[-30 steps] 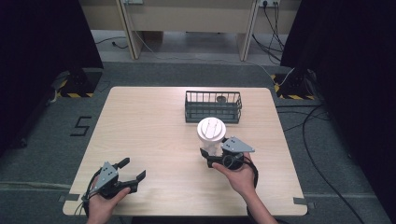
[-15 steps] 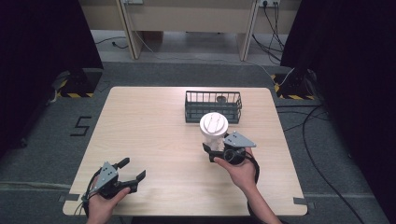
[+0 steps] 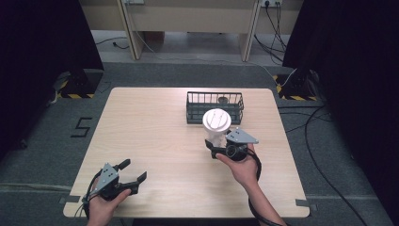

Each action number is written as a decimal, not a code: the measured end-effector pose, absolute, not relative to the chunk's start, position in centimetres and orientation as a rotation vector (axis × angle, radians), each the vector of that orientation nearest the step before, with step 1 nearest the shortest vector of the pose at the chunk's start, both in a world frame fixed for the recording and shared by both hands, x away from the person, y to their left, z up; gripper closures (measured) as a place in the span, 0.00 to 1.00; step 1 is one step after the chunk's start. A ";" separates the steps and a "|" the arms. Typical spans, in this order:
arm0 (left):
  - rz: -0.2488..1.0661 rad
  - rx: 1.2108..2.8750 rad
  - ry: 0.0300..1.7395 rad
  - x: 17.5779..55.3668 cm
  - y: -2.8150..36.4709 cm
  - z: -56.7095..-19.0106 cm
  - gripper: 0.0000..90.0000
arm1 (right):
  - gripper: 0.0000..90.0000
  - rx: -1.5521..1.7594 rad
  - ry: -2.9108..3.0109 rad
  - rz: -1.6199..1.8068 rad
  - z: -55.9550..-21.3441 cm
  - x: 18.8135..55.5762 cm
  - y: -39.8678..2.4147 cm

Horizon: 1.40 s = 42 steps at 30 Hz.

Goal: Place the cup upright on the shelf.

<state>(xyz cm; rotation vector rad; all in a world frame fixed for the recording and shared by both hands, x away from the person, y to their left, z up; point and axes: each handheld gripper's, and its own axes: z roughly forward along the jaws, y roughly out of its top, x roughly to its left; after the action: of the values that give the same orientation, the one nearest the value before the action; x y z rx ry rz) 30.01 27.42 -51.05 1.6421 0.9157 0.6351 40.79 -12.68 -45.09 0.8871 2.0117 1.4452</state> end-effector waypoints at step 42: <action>0.632 1.639 0.918 30.0 27.5 -51.0 0.17 | 0.21 0.930 1.950 1.404 -42.3 44.8 -13.6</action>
<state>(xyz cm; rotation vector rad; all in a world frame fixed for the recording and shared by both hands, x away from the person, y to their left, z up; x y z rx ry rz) 29.98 27.45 -51.00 1.6387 0.9184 0.6315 44.78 -13.63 -42.34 0.9297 1.9503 1.4042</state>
